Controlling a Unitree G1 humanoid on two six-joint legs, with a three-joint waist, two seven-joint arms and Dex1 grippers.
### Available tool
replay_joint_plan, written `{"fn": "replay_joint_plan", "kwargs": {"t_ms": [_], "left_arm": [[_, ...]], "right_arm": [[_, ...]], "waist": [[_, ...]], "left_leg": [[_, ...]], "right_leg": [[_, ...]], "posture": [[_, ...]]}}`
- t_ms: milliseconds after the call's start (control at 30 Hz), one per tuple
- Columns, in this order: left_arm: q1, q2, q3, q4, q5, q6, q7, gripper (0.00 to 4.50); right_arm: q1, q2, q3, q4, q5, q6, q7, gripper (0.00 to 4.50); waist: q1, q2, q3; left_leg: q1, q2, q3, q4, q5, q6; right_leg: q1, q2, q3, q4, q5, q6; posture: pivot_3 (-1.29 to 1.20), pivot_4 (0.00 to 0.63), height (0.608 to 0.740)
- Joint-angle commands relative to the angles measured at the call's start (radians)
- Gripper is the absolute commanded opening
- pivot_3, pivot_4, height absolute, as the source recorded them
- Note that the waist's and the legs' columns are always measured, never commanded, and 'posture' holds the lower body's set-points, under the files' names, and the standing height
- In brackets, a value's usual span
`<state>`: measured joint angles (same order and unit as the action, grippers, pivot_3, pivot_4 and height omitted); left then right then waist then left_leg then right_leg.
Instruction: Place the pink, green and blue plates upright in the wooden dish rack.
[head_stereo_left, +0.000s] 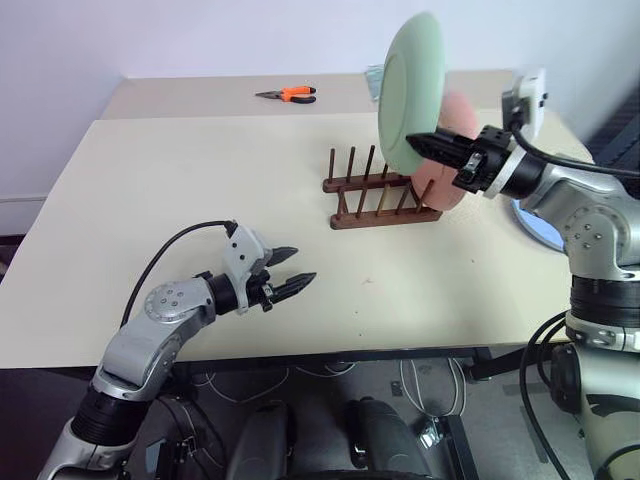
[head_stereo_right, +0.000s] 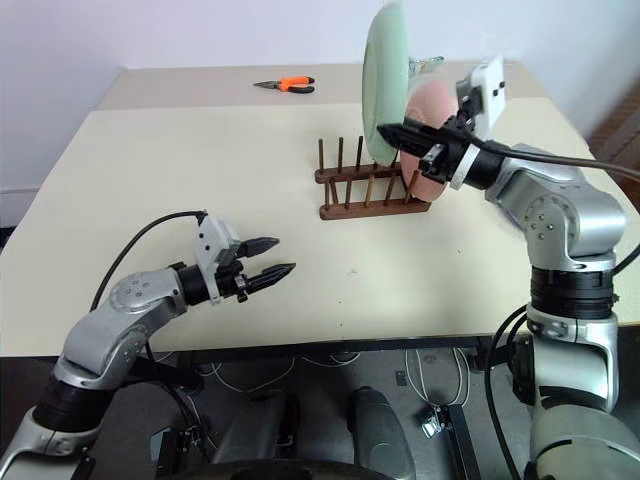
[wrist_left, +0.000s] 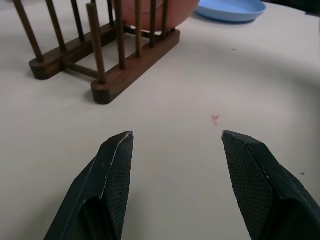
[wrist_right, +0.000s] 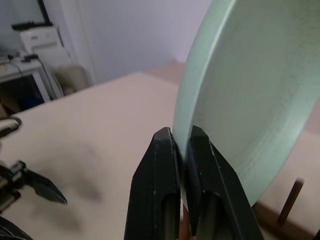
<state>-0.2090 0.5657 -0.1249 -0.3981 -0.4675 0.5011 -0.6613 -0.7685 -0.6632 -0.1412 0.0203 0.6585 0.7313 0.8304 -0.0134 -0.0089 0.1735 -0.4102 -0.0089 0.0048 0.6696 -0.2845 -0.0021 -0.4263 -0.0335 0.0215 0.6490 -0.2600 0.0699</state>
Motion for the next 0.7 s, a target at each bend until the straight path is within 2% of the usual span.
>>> {"fn": "replay_joint_plan", "kwargs": {"t_ms": [33, 333, 467, 500, 600, 700], "left_arm": [[0.005, -0.005, 0.019, -0.046, -0.01, 0.011, -0.004, 2.87], [0.024, -0.014, 0.022, -0.07, 0.005, 0.023, 0.008, 2.87], [0.027, -0.017, 0.022, -0.075, 0.006, 0.026, 0.015, 2.9], [0.027, -0.017, 0.022, -0.076, 0.006, 0.027, 0.016, 2.9], [0.026, -0.018, 0.022, -0.076, 0.006, 0.029, 0.015, 2.9], [0.02, -0.02, 0.021, -0.077, 0.006, 0.033, 0.015, 2.9]], "right_arm": [[-0.053, -0.019, 0.01, 0.064, -0.027, -0.03, 0.056, 0.0], [-0.109, -0.009, 0.057, 0.248, -0.108, -0.061, 0.154, 0.0], [-0.131, -0.003, 0.052, 0.285, -0.129, -0.092, 0.164, 1.38], [-0.131, -0.003, 0.052, 0.279, -0.134, -0.104, 0.166, 1.98], [-0.133, -0.008, 0.059, 0.26, -0.167, -0.151, 0.156, 3.38], [-0.134, -0.034, 0.074, 0.239, -0.222, -0.199, 0.141, 3.38]], "waist": [[0.0, 0.0, 0.0], [0.001, 0.0, 0.0], [0.001, 0.0, 0.0], [0.001, 0.0, 0.0], [0.001, 0.0, 0.0], [0.002, 0.0, 0.0]], "left_leg": [[0.0, 0.0, 0.0, 0.0, 0.0, 0.0], [0.0, 0.0, 0.0, 0.0, 0.0, 0.0], [0.0, 0.0, 0.001, 0.0, 0.0, 0.0], [0.0, 0.0, 0.001, 0.0, 0.0, 0.0], [0.0, 0.0, 0.001, 0.0, 0.0, 0.0], [0.0, 0.0, 0.001, 0.0, 0.0, 0.0]], "right_leg": [[0.0, 0.0, 0.0, 0.0, 0.0, 0.0], [0.0, 0.001, 0.0, 0.0, 0.0, 0.0], [0.0, 0.001, 0.0, 0.0, 0.0, 0.0], [0.0, 0.001, 0.0, 0.0, 0.0, 0.0], [0.0, 0.001, 0.0, 0.0, 0.0, 0.0], [0.0, 0.001, 0.0, 0.0, 0.0, 0.0]], "posture": [[0.0, 0.15, 0.74], [0.0, 0.15, 0.74], [0.0, 0.15, 0.74], [0.0, 0.15, 0.74], [0.0, 0.15, 0.74], [0.0, 0.15, 0.74]]}}
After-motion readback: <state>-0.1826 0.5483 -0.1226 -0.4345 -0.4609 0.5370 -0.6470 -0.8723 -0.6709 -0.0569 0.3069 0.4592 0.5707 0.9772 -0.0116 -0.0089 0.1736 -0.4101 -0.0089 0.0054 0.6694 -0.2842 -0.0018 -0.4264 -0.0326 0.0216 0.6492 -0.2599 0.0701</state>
